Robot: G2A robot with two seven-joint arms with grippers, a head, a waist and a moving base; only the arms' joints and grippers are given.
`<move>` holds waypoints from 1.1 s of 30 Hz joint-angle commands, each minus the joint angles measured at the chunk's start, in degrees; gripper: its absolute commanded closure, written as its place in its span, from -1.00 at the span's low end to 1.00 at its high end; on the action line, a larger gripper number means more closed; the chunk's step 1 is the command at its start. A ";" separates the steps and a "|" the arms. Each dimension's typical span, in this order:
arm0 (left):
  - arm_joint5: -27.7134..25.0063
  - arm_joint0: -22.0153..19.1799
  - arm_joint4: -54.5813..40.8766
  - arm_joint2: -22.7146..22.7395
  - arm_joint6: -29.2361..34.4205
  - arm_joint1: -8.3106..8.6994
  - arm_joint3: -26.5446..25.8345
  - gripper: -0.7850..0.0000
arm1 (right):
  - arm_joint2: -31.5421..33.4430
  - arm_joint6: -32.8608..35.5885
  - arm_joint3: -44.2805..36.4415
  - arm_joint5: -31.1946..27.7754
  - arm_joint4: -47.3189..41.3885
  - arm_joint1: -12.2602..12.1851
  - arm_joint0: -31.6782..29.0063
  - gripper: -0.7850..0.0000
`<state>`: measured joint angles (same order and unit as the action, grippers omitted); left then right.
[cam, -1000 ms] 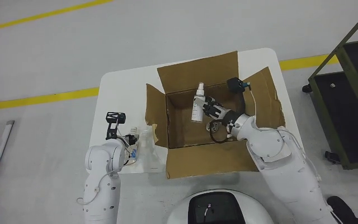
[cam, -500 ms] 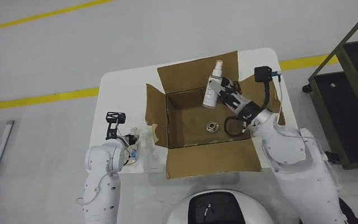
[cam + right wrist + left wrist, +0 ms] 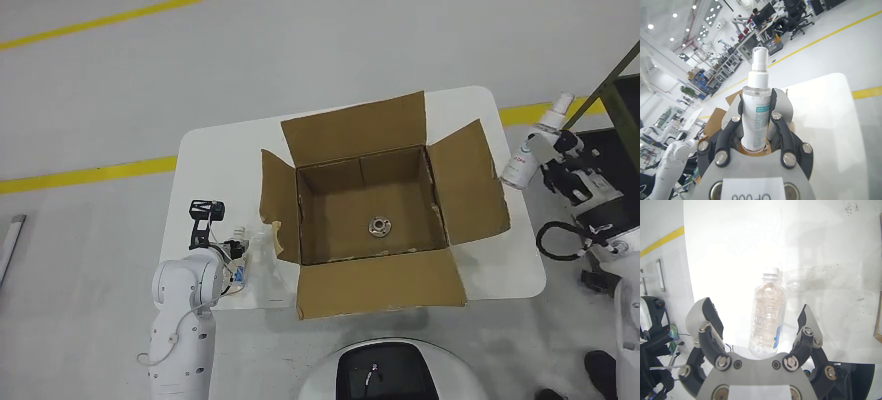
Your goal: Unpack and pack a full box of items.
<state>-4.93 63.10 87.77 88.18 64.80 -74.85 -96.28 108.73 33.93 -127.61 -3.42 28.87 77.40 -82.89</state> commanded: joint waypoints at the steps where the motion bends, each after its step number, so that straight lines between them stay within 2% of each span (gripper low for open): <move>1: 0.00 0.00 0.00 0.00 0.00 0.00 0.00 -1.00 | 1.68 2.35 -0.70 -0.44 1.89 -0.29 -2.15 1.00; 6: 0.00 0.00 0.00 0.00 0.00 0.00 0.00 -1.00 | 4.16 6.37 -1.25 -0.58 3.10 -0.79 -7.03 1.00; 15: 0.00 0.00 0.00 0.00 0.00 0.00 0.00 -1.00 | 4.91 18.78 -0.98 -1.69 17.72 -2.35 -12.34 1.00; 27: 0.00 0.00 0.00 0.00 0.00 0.00 0.00 -1.00 | -11.23 23.60 6.05 -2.01 41.55 -3.46 -6.91 1.00; 33: 0.00 0.00 0.00 0.00 0.00 0.00 0.00 -1.00 | -15.16 22.92 10.72 0.40 44.63 -3.43 -4.42 1.00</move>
<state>-4.93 63.10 87.77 88.18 64.80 -74.85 -96.28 93.91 56.99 -117.53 -3.19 73.34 73.96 -87.64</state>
